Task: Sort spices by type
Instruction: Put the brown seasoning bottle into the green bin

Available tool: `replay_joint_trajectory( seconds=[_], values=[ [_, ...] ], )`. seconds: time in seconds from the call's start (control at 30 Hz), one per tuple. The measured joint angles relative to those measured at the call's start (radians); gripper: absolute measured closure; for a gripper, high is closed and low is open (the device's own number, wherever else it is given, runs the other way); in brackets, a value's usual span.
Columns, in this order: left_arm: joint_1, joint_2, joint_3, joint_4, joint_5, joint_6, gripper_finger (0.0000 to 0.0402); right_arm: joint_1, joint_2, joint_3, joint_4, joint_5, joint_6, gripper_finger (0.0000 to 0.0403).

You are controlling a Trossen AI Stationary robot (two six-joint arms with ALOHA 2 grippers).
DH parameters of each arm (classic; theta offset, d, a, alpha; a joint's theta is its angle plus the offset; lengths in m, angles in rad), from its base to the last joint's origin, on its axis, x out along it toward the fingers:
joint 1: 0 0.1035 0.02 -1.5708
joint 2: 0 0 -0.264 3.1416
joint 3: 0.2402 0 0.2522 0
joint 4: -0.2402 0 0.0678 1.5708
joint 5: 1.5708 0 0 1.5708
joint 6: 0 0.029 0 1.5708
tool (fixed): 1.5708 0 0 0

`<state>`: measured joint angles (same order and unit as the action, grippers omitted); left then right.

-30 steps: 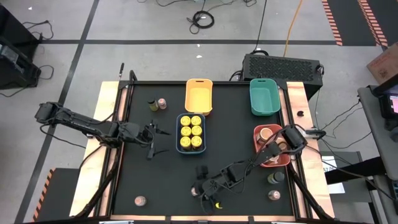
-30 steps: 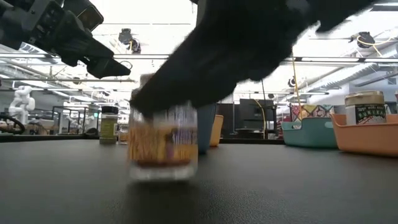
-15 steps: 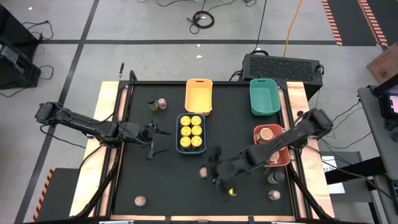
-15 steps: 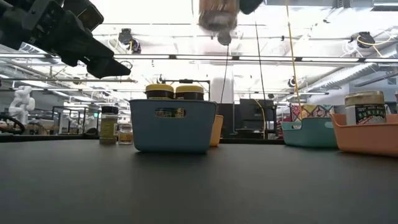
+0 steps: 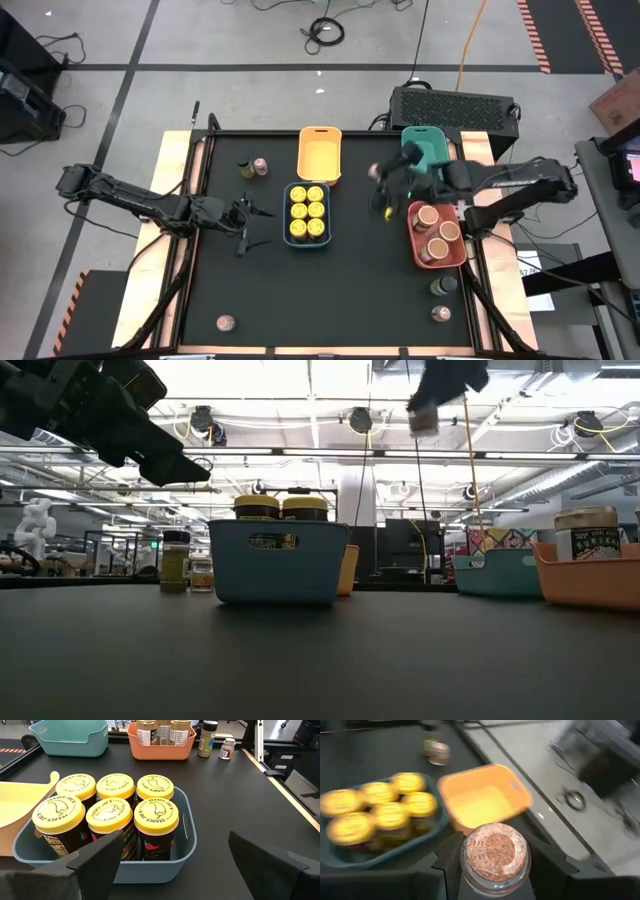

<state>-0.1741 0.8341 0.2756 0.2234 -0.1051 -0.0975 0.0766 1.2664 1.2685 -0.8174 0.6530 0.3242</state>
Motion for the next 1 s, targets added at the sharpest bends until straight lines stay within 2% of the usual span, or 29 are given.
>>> replay_joint_trajectory(
  seconds=[0.2, 0.37, 0.53, 0.67, 0.83, 1.0],
  values=[
    [0.000, 0.000, 0.000, 0.000, 0.000, 0.000, 0.0039, -0.251, -0.147, -0.172, 0.003, -0.014, 0.040, 0.0234],
    [0.005, 0.000, 0.000, 0.000, 0.000, 0.007, 0.0039, -0.448, -0.197, -0.281, 0.040, -0.007, 0.050, 0.0234],
    [0.026, 0.000, 0.000, 0.000, 0.000, 0.004, 0.0039, -0.612, -0.175, -0.389, 0.168, -0.099, 0.025, 0.0234],
    [0.031, 0.000, 0.000, -0.001, 0.000, 0.000, 0.0039, -0.708, -0.155, -0.475, 0.296, -0.108, 0.039, 0.0234],
    [0.031, 0.000, 0.000, -0.007, 0.000, 0.005, 0.0039, -0.787, -0.107, -0.519, 0.408, -0.132, 0.049, 0.0234],
    [0.031, 0.000, 0.000, -0.008, 0.000, 0.006, 0.0039, -0.838, -0.005, -0.527, 0.428, -0.158, 0.115, 0.0234]
  ],
)
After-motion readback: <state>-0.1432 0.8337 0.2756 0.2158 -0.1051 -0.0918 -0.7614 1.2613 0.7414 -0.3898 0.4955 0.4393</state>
